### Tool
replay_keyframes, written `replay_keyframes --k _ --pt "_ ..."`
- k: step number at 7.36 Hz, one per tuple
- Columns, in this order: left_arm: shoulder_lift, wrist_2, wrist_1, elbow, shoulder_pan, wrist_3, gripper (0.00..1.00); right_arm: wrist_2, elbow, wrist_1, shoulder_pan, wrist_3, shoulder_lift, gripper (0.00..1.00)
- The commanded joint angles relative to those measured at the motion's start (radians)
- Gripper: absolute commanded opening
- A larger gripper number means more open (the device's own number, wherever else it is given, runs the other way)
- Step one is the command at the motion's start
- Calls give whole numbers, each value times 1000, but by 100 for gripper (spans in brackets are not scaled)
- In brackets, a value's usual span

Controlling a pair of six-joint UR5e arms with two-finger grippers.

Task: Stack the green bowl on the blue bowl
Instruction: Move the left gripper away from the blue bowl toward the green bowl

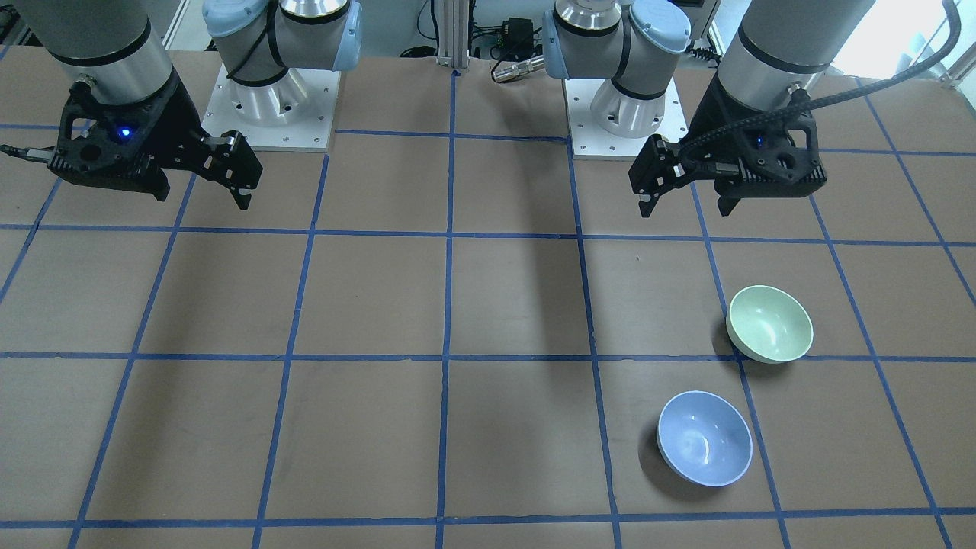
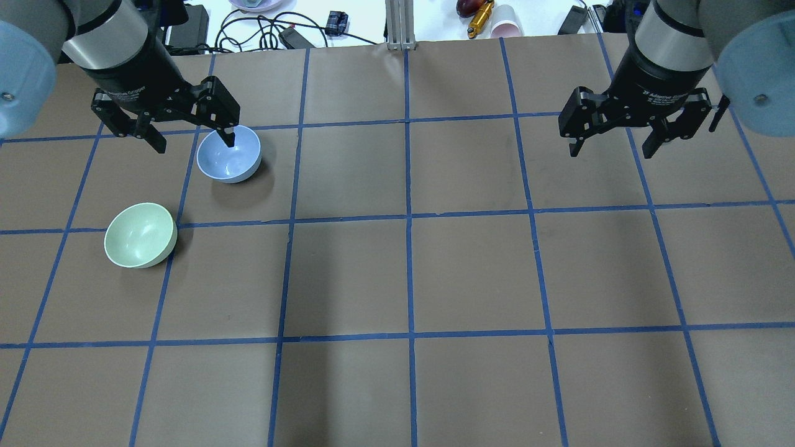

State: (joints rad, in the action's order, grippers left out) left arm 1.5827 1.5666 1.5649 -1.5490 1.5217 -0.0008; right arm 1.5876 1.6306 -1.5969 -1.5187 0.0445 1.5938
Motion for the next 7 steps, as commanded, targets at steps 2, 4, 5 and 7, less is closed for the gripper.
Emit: replay_keyframes --k 2,4,5,7 --pt "3 1 -2 0 0 -2 100 0 0 0 0 0 0 100" --pt "-3 3 1 0 0 -2 100 0 0 0 0 0 0 100" --pt "-4 3 3 -2 0 -2 100 0 0 0 0 0 0 100" --pt "-9 3 -2 -5 -9 11 100 0 0 0 0 0 0 100"
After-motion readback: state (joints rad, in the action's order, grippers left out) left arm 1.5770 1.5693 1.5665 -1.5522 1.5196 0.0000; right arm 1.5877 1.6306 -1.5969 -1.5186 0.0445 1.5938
